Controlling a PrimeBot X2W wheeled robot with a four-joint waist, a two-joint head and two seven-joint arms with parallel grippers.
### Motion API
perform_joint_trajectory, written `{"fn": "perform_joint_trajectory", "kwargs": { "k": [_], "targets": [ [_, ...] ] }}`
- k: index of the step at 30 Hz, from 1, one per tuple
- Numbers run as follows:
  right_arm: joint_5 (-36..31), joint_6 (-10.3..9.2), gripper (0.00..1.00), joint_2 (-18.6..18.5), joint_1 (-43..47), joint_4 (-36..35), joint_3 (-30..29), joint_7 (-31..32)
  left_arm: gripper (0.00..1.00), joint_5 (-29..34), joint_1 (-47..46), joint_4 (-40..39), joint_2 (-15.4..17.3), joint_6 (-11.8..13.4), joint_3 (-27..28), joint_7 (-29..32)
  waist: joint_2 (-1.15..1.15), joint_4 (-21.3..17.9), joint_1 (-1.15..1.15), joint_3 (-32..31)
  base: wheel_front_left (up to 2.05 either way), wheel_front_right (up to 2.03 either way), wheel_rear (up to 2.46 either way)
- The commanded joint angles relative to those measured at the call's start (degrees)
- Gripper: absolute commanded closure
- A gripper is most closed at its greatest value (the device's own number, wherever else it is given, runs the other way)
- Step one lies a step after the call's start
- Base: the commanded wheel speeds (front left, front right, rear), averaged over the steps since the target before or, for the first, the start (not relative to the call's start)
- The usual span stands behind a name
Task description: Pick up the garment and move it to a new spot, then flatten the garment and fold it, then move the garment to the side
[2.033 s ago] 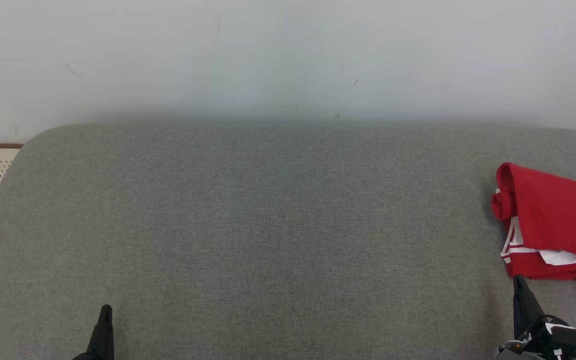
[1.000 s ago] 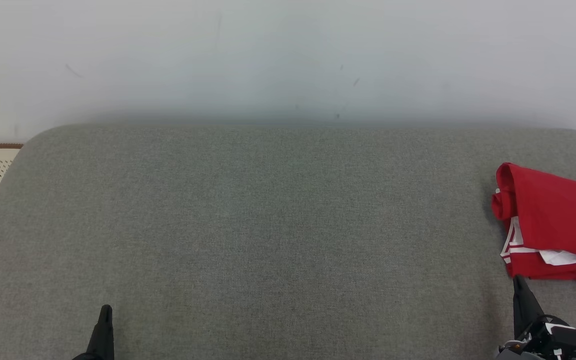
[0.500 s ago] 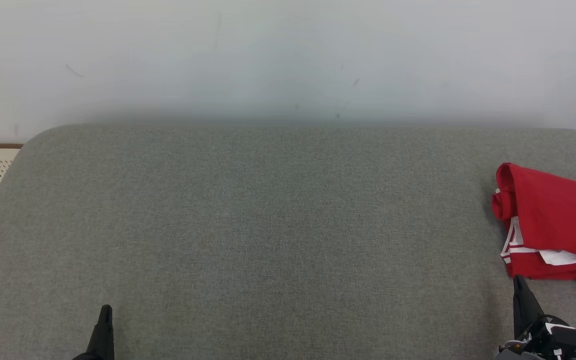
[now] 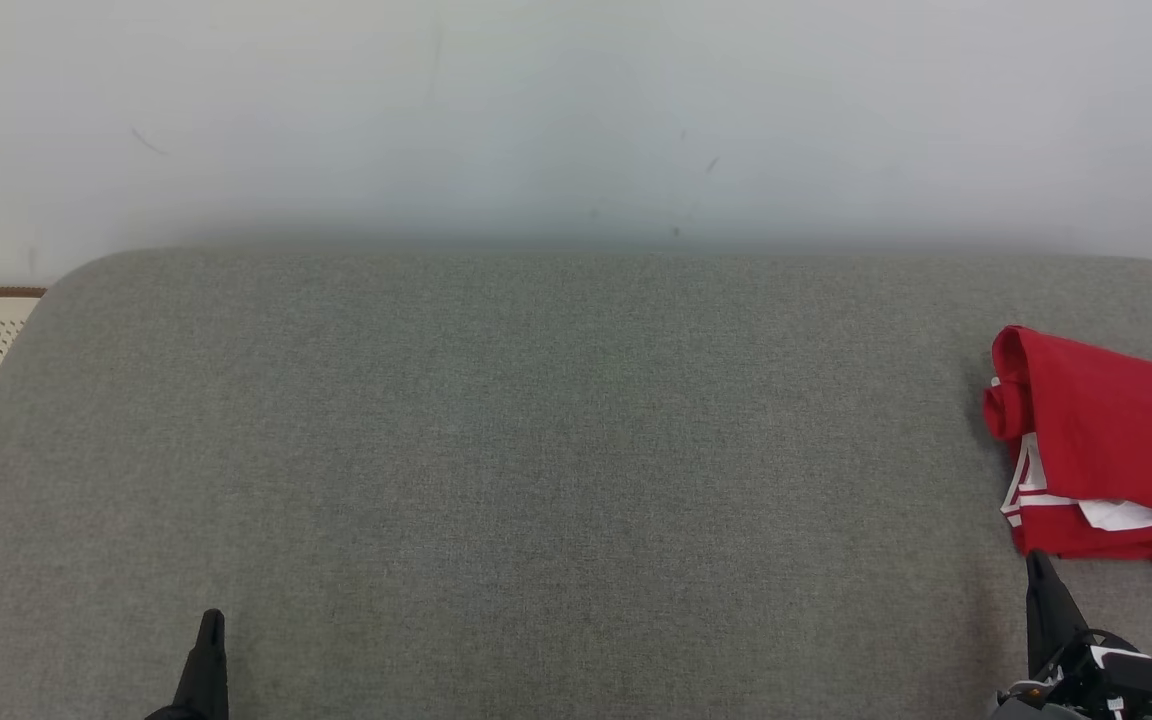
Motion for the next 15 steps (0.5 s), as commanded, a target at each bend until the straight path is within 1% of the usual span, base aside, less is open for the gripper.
{"fn": "perform_joint_trajectory", "kwargs": {
  "k": [1, 15],
  "targets": [
    [0.25, 0.02, 1.00, 0.11, 0.00, -0.22, 0.00, 0.11, 1.00, -0.15, -0.26, -0.10, 0.19, -0.15, 0.16, 0.04, -0.01, 0.00, 0.00, 0.00, 0.00, 0.00, 0.00],
    [0.25, 0.02, 1.00, 0.10, 0.00, -0.22, 0.01, 0.10, 1.00, -0.15, -0.26, -0.10, 0.19, -0.15, 0.16, 0.04, -0.01, 0.00, 0.00, 0.00, 0.00, 0.00, 0.00]
  ]
}}
